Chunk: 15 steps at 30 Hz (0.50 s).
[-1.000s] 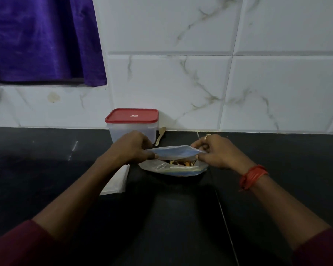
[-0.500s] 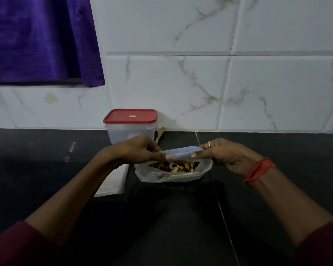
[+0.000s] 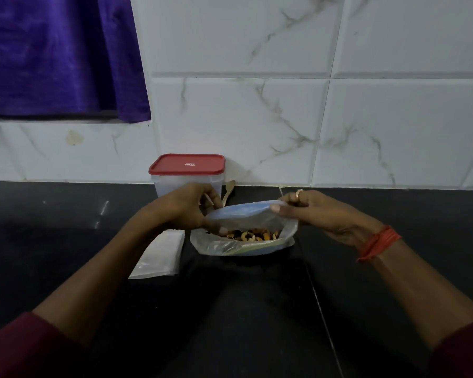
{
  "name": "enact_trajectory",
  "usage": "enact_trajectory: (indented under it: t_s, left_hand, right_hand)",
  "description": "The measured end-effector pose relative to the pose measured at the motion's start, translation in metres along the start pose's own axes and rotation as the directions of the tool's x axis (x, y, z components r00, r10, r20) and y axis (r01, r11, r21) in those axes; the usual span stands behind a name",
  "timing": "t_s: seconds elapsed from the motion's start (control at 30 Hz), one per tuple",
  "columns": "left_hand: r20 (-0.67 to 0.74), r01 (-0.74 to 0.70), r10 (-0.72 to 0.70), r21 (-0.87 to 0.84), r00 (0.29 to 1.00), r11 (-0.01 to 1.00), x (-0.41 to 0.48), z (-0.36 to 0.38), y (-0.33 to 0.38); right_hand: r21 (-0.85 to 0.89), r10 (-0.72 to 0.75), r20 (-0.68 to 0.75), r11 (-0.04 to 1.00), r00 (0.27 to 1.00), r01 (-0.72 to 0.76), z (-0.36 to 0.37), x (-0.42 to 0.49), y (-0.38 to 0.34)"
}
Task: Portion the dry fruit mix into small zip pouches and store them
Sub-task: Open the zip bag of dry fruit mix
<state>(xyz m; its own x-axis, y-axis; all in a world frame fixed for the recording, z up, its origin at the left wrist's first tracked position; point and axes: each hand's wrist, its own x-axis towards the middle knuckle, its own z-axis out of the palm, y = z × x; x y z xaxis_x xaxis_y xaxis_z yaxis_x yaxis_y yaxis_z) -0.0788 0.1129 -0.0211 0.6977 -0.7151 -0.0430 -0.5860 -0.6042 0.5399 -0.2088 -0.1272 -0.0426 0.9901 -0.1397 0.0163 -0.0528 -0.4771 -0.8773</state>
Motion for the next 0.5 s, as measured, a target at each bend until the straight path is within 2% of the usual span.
enact_trajectory:
  t_s: [0.07, 0.13, 0.17, 0.3, 0.4, 0.5]
  left_hand:
    - [-0.091, -0.002, 0.007, 0.052, 0.996, 0.999, 0.000, -0.006, -0.001]
    - [-0.134, -0.013, 0.019, 0.045, 0.991, 0.999, 0.001, -0.009, -0.005]
    - [-0.140, -0.037, 0.045, 0.057, 0.989, 0.998, 0.001, -0.010, -0.007]
    - [-0.130, -0.274, 0.297, 0.173, 0.946, 0.946, -0.002, -0.017, -0.012]
    - [-0.103, -0.364, 0.382, 0.159, 0.918, 0.918, -0.006, -0.020, -0.012]
    - [-0.094, -0.362, 0.388, 0.211, 0.917, 0.908, -0.005, -0.022, -0.012]
  right_hand:
    - [-0.284, -0.078, 0.001, 0.956, 0.997, 0.075, -0.005, -0.003, -0.003]
    - [-0.457, -0.162, -0.070, 0.882, 0.984, 0.113, -0.007, -0.003, -0.004]
    - [-0.494, -0.202, -0.102, 0.860, 0.974, 0.126, -0.008, -0.004, -0.005]
    - [-0.563, -0.326, -0.186, 0.809, 0.927, 0.172, -0.014, -0.008, -0.007]
    - [-0.692, -0.443, -0.141, 0.683, 0.885, 0.232, -0.020, -0.012, -0.008]
    - [-0.803, -0.509, -0.042, 0.529, 0.860, 0.274, -0.025, -0.017, -0.011]
